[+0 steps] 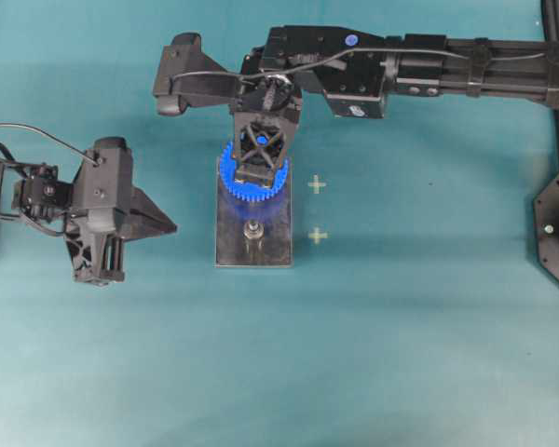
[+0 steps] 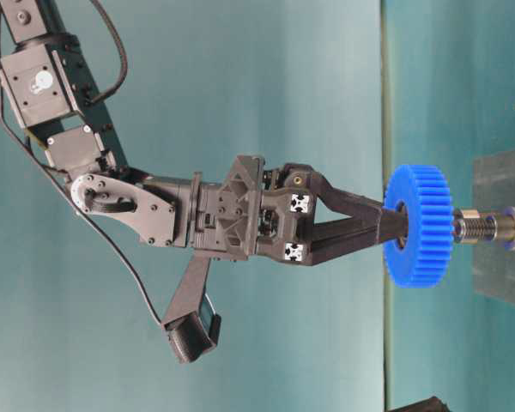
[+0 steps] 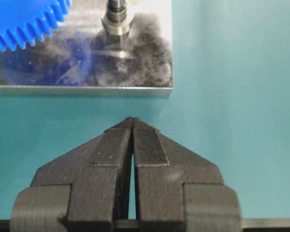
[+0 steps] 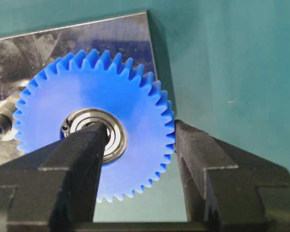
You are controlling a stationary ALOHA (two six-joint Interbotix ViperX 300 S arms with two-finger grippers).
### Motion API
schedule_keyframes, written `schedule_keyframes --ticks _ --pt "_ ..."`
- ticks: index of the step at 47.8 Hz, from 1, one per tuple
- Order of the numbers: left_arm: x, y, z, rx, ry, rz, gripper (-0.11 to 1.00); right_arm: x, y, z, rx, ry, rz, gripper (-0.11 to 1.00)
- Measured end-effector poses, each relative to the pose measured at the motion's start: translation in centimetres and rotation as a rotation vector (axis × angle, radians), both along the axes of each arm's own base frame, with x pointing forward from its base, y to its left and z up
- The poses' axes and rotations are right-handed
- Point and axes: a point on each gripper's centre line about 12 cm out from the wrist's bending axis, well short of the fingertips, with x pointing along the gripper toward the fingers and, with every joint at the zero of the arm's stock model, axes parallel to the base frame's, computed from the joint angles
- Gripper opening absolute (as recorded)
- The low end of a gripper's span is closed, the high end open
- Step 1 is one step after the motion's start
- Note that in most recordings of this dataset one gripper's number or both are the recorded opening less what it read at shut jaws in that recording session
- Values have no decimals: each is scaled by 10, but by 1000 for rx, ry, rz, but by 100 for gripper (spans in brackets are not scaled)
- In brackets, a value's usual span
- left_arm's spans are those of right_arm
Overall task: Fit the large gear onto the shaft.
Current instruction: 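Lower the gear hub onto the upper shaft, pressing it down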
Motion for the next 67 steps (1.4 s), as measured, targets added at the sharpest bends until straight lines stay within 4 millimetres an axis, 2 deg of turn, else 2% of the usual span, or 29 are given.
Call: schedule_keyframes --ticks 19,21,25,27,44,53,59,67 --pt "1 0 1 0 -5 0 0 1 0 2 0 -1 -3 49" --pt "1 0 1 0 -5 0 0 1 0 2 1 0 -2 51" --pt "1 0 1 0 -3 -2 0 1 0 2 2 3 -4 65" --pt "1 0 1 0 -2 -2 0 1 0 2 1 2 -4 67" --pt "1 -1 -3 -1 8 -2 0 2 1 4 1 6 -1 66" --pt "1 -1 -3 -1 9 -2 0 1 14 4 7 32 29 67" --pt "1 -1 -3 -1 9 -4 0 -5 21 -5 13 71 42 67" --pt "1 -1 -4 -1 12 -4 0 -11 20 -9 18 80 36 67"
